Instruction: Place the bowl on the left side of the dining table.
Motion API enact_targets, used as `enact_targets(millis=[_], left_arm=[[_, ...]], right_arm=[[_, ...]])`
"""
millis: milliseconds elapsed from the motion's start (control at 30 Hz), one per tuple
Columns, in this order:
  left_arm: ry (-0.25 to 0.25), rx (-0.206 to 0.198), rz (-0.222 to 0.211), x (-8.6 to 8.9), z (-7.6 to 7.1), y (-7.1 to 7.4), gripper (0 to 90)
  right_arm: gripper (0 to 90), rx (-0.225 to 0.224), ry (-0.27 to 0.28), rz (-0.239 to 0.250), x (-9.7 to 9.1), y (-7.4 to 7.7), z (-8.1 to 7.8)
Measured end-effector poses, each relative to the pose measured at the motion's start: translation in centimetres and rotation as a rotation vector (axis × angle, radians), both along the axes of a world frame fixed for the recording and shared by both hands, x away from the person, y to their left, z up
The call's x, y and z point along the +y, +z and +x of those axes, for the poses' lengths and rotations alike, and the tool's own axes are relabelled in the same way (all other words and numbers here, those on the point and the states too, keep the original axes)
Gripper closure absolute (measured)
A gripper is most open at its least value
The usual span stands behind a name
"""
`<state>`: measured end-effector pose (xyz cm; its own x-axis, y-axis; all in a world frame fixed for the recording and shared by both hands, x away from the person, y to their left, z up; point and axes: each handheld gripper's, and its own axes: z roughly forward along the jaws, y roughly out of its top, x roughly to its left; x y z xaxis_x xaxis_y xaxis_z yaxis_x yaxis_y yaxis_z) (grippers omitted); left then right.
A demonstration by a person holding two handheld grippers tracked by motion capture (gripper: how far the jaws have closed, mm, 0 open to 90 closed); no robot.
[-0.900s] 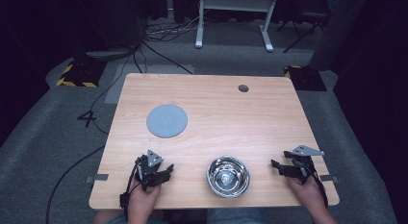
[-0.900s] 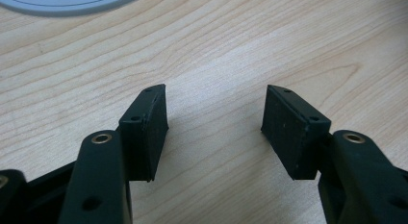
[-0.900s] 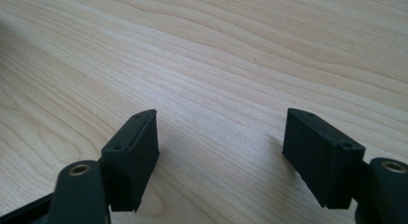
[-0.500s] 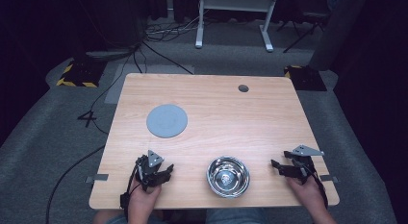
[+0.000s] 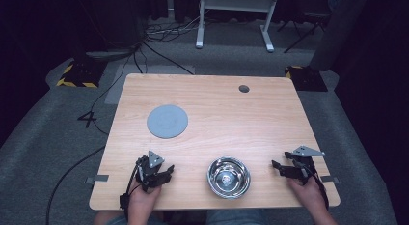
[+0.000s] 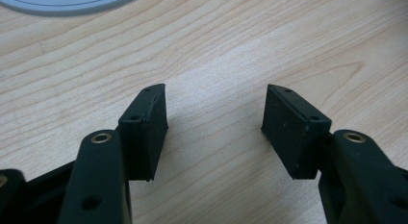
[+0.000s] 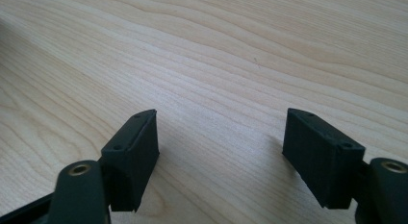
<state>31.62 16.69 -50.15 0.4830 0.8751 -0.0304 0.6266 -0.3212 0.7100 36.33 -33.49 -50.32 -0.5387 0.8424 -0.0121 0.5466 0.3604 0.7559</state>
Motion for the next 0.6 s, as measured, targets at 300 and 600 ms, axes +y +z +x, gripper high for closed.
enact_targets(millis=[300, 600], left_arm=[[0.089, -0.023, -0.017, -0.2, -0.4, 0.6, 40.7], [0.089, -0.145, -0.100, -1.0, -1.9, 3.4, 41.1]], right_arm=[[28.4, -0.001, 0.000, 0.000, 0.0, 0.0, 0.0], [28.3, -0.002, 0.001, -0.001, 0.0, 0.0, 0.0]])
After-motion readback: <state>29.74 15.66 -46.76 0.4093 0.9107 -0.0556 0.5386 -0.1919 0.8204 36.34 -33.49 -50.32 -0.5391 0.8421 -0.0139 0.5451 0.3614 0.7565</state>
